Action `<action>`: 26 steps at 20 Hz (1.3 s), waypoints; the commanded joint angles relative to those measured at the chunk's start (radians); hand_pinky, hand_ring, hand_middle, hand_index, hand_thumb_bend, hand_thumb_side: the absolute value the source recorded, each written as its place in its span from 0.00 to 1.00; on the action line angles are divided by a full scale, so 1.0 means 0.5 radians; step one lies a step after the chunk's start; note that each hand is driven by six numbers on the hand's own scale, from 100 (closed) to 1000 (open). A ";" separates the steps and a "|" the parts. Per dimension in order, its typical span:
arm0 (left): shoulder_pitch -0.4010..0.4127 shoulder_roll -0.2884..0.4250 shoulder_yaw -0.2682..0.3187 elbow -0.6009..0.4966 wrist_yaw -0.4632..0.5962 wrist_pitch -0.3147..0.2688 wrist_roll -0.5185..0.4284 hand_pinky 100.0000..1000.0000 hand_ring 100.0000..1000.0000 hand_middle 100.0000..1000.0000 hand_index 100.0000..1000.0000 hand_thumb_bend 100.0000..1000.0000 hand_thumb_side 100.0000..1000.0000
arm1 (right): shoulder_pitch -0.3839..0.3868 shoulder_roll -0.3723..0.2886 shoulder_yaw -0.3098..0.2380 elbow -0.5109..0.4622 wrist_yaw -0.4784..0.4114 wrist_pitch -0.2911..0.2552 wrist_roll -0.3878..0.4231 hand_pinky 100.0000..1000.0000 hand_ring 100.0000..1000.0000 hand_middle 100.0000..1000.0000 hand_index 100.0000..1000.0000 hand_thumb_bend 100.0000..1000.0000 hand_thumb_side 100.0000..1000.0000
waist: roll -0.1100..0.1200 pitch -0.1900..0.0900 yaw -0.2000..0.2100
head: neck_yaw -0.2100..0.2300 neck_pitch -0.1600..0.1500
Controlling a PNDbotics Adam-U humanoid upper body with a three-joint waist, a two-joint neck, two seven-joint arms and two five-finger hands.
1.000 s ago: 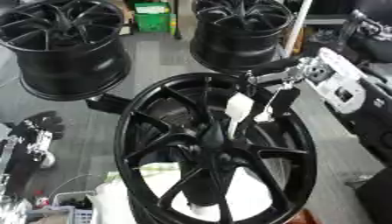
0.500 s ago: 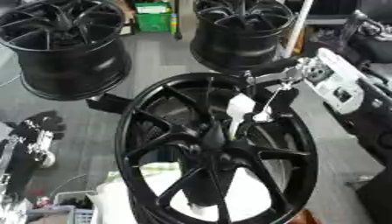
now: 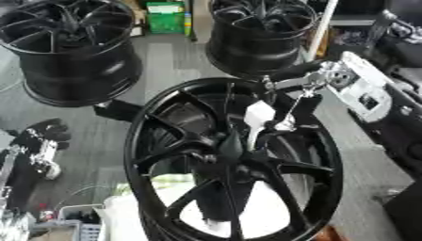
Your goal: Pull the pin out of the wheel hub.
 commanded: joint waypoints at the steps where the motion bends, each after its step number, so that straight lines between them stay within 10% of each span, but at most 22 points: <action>1: -0.026 0.014 -0.006 -0.040 -0.004 -0.001 0.007 0.72 0.69 0.65 0.77 0.13 0.56 | -0.056 -0.034 -0.033 -0.027 -0.020 -0.125 0.086 0.61 0.52 0.46 0.58 0.00 0.04 | 0.003 -0.015 0.002 | -0.007 0.010; 10: -0.023 0.012 -0.005 -0.038 -0.004 0.001 0.011 0.73 0.69 0.65 0.77 0.13 0.56 | -0.094 -0.048 -0.106 -0.065 -0.077 -0.112 -0.064 0.58 0.45 0.29 0.40 0.00 0.00 | 0.003 -0.015 -0.004 | -0.005 0.010; 26: -0.017 0.017 0.004 -0.036 -0.003 0.003 0.024 0.73 0.69 0.65 0.77 0.13 0.56 | -0.043 -0.293 -0.488 -0.388 -0.325 0.076 -0.366 0.58 0.43 0.23 0.35 0.00 0.01 | 0.002 -0.013 -0.039 | 0.017 0.010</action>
